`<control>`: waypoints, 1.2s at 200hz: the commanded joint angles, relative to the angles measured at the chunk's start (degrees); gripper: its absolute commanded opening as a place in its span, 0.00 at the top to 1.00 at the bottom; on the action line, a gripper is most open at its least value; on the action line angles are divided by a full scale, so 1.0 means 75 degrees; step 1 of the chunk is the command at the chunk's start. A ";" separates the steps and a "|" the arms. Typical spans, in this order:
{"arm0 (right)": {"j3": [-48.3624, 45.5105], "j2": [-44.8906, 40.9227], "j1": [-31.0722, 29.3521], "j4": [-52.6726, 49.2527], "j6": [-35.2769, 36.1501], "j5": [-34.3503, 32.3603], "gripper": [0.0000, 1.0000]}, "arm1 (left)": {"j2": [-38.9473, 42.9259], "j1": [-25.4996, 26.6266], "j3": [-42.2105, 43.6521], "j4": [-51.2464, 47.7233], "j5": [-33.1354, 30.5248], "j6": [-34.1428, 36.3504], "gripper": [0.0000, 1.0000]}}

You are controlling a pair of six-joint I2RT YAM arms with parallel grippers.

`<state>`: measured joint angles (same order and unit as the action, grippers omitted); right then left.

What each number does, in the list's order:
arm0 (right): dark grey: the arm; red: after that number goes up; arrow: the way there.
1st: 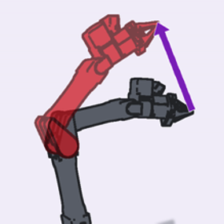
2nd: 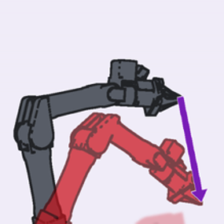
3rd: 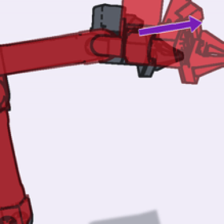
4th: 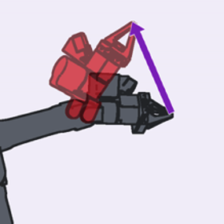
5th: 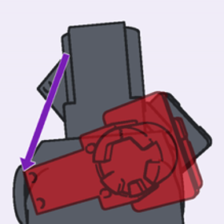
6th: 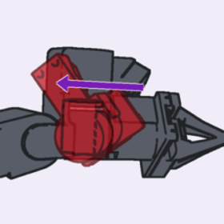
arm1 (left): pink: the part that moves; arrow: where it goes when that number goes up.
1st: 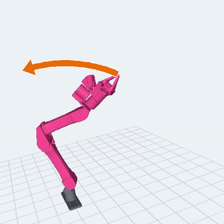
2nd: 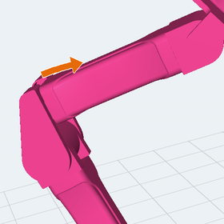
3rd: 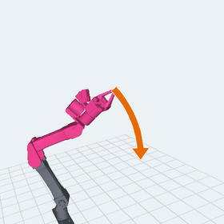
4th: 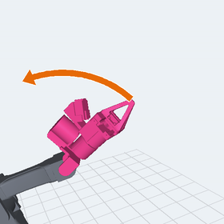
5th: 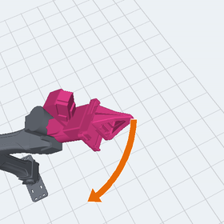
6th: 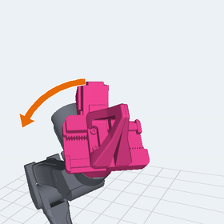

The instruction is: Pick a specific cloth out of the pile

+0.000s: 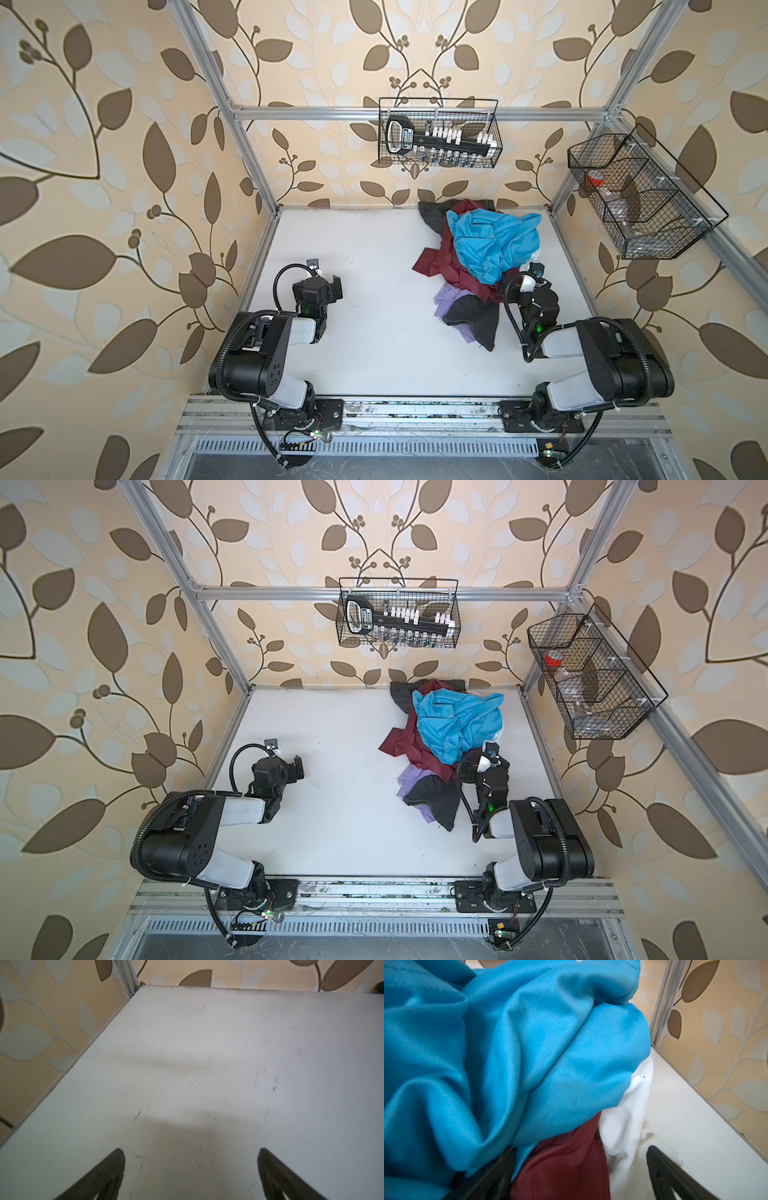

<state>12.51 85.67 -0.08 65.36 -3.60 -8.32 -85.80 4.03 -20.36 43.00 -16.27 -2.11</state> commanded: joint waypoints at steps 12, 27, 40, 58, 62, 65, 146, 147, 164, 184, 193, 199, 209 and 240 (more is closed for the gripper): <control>0.0066 0.0003 0.0022 0.0021 -0.0025 0.0123 0.00 | 0.0022 -0.0068 -0.0133 0.0102 0.0028 -0.0139 0.01; 0.0066 0.0003 0.0033 0.0027 -0.0025 0.0111 0.00 | 0.0025 -0.0068 -0.0133 0.0102 0.0037 -0.0141 0.01; 0.0072 0.0012 0.0023 0.0033 -0.0016 0.0130 0.00 | 0.0014 -0.0069 -0.0133 0.0096 0.0026 -0.0140 0.01; 0.0076 0.0015 0.0035 0.0027 -0.0025 0.0159 0.00 | 0.0016 -0.0069 -0.0133 0.0108 0.0036 -0.0140 0.01; 0.0076 0.0020 0.0044 0.0016 -0.0025 0.0160 0.00 | 0.0010 -0.0069 -0.0134 0.0103 0.0038 -0.0135 0.01; 0.0080 0.0017 0.0036 0.0021 -0.0022 0.0161 0.00 | 0.0011 -0.0069 -0.0133 0.0102 0.0034 -0.0138 0.01; 0.0083 0.0027 0.0037 0.0004 -0.0025 0.0160 0.00 | -0.0003 -0.0069 -0.0134 0.0090 0.0028 -0.0136 0.01; 0.0080 0.0027 0.0041 0.0004 -0.0025 0.0160 0.00 | 0.0000 -0.0069 -0.0134 0.0090 0.0033 -0.0138 0.01; 0.0080 0.0006 0.0043 0.0004 -0.0025 0.0160 0.00 | 0.0011 -0.0069 -0.0133 0.0102 0.0025 -0.0140 0.01; 0.0088 -0.0104 0.0012 0.0012 -0.0075 -0.0093 0.00 | 0.0049 -0.0069 -0.0102 0.0136 0.0034 -0.0140 0.01; 0.0262 -0.0399 -0.0031 -0.0453 -0.0127 -0.0378 0.00 | 0.0098 -0.0069 -0.0052 0.0236 0.0021 -0.0087 0.01; 0.0481 -0.0704 -0.0047 -0.1198 -0.0171 -0.0516 0.00 | 0.0220 -0.0058 -0.0105 0.0071 -0.0068 -0.0107 0.01; 0.0752 -0.1111 -0.0042 -0.2113 -0.0248 -0.0816 0.01 | 0.0619 -0.0056 -0.0206 -0.0391 -0.0059 -0.0132 0.01; 0.1053 -0.2168 -0.0048 -0.3316 -0.0417 -0.1143 0.00 | 0.2013 -0.0056 -0.0542 -0.2043 -0.0115 -0.0299 0.01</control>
<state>17.61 74.50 -0.25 50.68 -4.71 -13.21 -79.13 4.03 -20.91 35.00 -16.45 -2.55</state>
